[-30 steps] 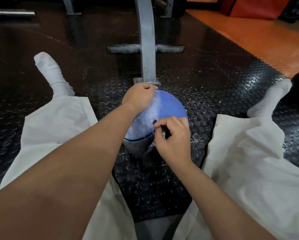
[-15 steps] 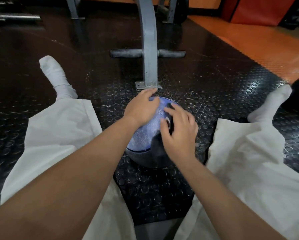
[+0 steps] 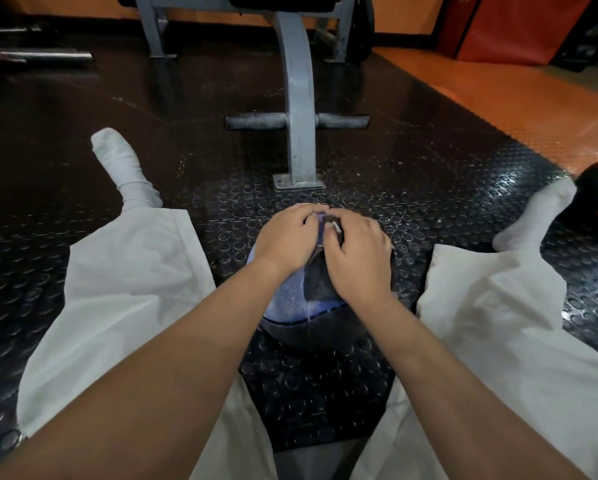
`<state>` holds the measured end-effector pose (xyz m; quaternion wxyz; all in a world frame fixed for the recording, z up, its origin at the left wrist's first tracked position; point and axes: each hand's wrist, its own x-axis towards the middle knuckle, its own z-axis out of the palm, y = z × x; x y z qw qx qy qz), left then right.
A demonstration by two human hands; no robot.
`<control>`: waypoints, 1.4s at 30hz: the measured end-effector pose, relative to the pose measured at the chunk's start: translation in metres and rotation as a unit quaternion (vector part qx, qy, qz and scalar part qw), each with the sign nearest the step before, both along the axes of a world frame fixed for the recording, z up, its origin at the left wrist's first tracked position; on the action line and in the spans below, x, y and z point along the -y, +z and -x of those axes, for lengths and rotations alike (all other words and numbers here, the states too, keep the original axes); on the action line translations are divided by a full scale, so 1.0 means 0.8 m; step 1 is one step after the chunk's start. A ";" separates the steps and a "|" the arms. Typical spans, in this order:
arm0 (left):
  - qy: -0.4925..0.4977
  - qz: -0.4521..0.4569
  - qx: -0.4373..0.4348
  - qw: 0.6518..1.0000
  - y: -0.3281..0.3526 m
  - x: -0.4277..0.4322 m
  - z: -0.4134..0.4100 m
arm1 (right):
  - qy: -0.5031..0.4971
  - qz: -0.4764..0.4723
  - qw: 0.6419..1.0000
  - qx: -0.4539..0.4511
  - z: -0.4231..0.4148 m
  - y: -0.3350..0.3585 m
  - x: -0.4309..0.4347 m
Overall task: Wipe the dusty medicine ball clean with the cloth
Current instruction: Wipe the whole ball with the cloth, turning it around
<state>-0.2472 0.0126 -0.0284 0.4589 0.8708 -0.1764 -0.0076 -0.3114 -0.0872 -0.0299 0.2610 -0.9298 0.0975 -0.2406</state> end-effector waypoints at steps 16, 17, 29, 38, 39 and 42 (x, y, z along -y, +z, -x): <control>-0.002 -0.019 0.018 1.000 -0.003 0.002 -0.005 | 0.014 -0.079 0.997 -0.014 -0.023 0.025 0.002; -0.003 -0.014 0.009 1.000 -0.002 0.001 -0.008 | 0.022 -0.079 0.997 -0.006 -0.020 0.020 0.002; -0.026 -0.027 0.022 0.999 -0.004 0.012 -0.014 | 0.037 0.024 0.999 -0.027 -0.018 0.033 0.017; 0.000 -0.004 -0.026 1.000 0.000 -0.003 -0.017 | 0.028 -0.001 1.000 0.012 -0.006 0.019 -0.001; 0.004 -0.005 -0.030 1.000 0.000 -0.004 -0.016 | 0.031 0.007 0.998 0.049 0.010 0.008 -0.003; 0.006 -0.002 -0.023 1.000 0.000 -0.003 -0.015 | 0.067 0.045 0.990 0.118 0.044 -0.014 -0.002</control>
